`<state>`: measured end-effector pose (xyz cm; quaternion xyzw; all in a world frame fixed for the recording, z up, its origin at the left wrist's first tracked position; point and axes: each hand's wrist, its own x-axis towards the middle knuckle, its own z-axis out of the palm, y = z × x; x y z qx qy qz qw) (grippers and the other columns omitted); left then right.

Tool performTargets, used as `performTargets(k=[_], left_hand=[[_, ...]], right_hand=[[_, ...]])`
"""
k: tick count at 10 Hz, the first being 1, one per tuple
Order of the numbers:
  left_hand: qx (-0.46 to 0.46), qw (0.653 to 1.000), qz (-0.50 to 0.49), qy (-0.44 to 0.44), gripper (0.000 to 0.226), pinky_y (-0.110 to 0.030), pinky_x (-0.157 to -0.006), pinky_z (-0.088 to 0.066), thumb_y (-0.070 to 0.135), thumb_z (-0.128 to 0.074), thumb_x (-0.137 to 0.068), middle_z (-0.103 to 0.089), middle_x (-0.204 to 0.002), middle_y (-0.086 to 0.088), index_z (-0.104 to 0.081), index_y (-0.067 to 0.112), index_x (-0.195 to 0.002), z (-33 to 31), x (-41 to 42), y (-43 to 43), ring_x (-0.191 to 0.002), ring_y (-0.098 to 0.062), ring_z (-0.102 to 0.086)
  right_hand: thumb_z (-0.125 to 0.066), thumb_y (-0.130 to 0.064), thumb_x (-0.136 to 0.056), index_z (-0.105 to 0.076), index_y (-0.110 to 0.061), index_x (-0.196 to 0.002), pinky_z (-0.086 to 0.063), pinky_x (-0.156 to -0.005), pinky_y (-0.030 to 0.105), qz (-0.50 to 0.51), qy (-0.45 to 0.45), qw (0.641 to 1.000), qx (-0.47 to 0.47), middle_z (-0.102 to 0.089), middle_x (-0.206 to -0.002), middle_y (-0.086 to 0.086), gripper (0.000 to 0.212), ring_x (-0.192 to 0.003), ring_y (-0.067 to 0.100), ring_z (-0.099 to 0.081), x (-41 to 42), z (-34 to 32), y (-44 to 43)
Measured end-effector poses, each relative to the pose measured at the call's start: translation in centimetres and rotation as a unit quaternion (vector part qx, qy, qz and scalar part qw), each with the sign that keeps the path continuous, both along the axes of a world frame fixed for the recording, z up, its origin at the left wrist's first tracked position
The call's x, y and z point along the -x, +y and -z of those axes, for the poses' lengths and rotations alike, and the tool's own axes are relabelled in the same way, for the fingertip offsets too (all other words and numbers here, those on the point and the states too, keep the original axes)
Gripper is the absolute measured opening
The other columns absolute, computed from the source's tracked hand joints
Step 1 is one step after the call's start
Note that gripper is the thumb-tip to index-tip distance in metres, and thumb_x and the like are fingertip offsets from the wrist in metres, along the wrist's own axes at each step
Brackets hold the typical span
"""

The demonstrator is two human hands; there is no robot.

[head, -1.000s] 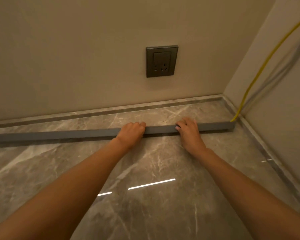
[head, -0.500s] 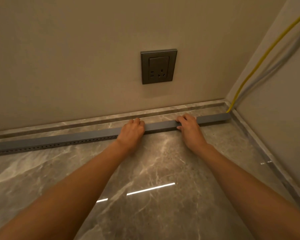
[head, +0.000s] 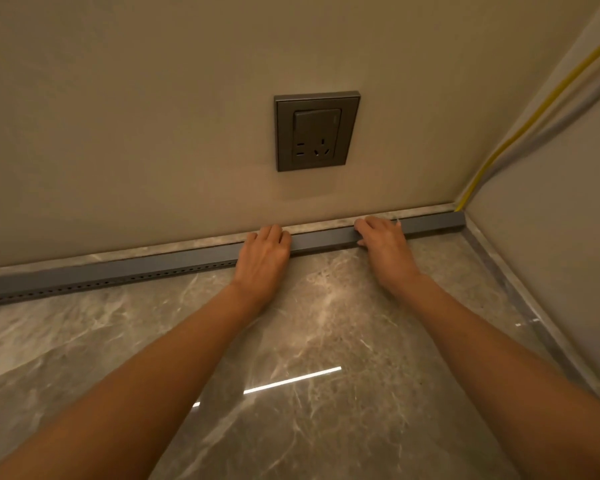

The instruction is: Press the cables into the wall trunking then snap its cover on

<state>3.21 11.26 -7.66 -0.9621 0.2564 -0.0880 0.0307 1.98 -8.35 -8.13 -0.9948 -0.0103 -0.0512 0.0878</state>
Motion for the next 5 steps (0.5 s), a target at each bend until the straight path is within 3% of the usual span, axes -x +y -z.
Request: performTargets(k=[2,3,4,5], left_hand=[[-0.033,0.998,0.045,-0.036,0.027,-0.028,-0.051,-0.051,0.003,-0.085,-0.05,-0.065,-0.068,-0.012,-0.07,0.003,-0.073,0.4,-0.5,0.8,-0.057,-0.027,-0.063],[-0.049,0.996,0.047,-0.052,0.019,-0.025,-0.054,-0.05,0.005,-0.079,-0.053,-0.066,-0.066,-0.008,-0.072,0.005,-0.071,0.2,-0.5,0.8,-0.057,-0.024,-0.063],[-0.045,0.999,0.005,-0.014,0.021,-0.032,-0.065,-0.051,0.004,-0.077,-0.066,-0.066,-0.087,-0.013,-0.07,0.003,-0.086,-1.0,-0.1,0.0,-0.078,-0.029,-0.064],[-0.036,0.995,-0.058,0.076,0.027,-0.039,-0.091,-0.042,0.0,-0.044,-0.091,-0.052,-0.123,-0.016,-0.058,0.002,-0.114,-2.3,-0.3,-1.3,-0.114,-0.033,-0.049]], right_hand=[[-0.062,0.012,-0.076,-0.06,-0.001,-0.103,-0.042,-0.097,0.055,-0.006,-0.024,0.999,0.025,-0.063,-0.102,0.024,0.03,-0.102,0.042,-0.057,-0.1,0.8,0.0],[-0.071,0.01,-0.067,-0.062,-0.005,-0.1,-0.041,-0.095,0.062,0.026,-0.044,0.996,0.076,-0.062,-0.11,0.023,0.037,-0.103,0.044,-0.058,0.1,0.9,0.4],[-0.052,0.001,-0.086,-0.049,-0.012,-0.122,-0.015,-0.112,0.06,0.044,-0.002,0.992,0.115,-0.048,-0.133,0.016,0.039,-0.125,0.038,-0.04,0.4,0.0,0.9],[-0.043,-0.003,-0.09,-0.042,-0.014,-0.129,-0.009,-0.115,0.058,0.073,0.042,0.989,0.119,-0.048,-0.13,0.015,0.04,-0.126,0.035,-0.037,0.4,-1.3,1.7]])
